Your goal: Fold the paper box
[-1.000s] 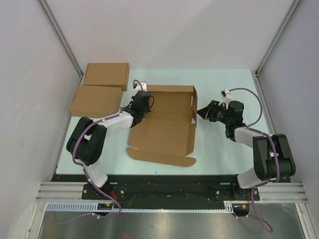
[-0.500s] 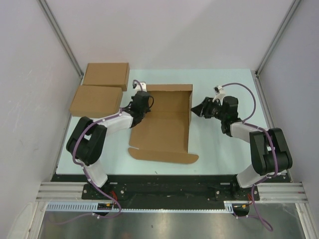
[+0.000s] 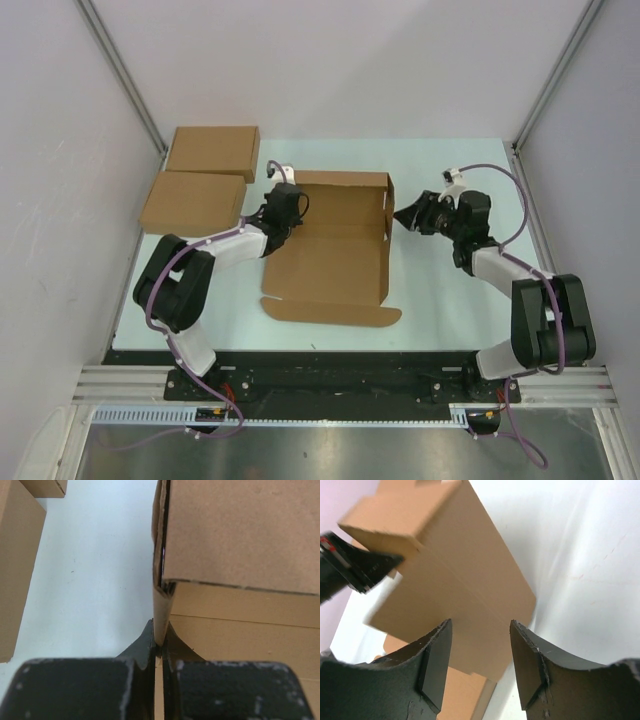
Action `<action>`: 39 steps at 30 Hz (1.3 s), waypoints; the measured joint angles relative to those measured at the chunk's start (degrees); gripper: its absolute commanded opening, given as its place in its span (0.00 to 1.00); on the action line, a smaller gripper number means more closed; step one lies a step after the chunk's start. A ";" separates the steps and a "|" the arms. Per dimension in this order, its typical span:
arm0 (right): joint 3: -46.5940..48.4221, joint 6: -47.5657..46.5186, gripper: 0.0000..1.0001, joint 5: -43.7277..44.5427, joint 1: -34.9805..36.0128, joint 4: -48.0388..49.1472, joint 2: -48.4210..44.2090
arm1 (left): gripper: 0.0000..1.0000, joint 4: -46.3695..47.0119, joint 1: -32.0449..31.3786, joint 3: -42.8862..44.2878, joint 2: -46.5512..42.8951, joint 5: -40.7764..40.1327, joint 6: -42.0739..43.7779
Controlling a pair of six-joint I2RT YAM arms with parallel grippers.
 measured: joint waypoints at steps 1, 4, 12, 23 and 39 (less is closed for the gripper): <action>0.00 0.00 0.56 0.26 -0.17 -0.04 -0.83 | 0.00 0.00 0.00 0.00 0.00 0.00 -0.02; 0.00 0.04 0.56 0.94 -0.79 -0.02 -3.50 | 0.00 -0.02 0.00 0.00 0.00 0.04 -0.04; -0.02 -0.20 0.51 3.37 -3.28 -3.10 -6.75 | 0.00 -0.66 0.00 0.39 0.02 0.17 -0.07; -6.10 -1.84 0.19 22.86 3.06 -13.77 -32.68 | 0.00 -2.84 0.00 2.34 0.90 0.11 -1.55; -20.94 2.01 0.00 30.71 19.30 -12.31 -16.85 | 0.00 1.99 0.00 -2.03 -0.94 0.02 -3.63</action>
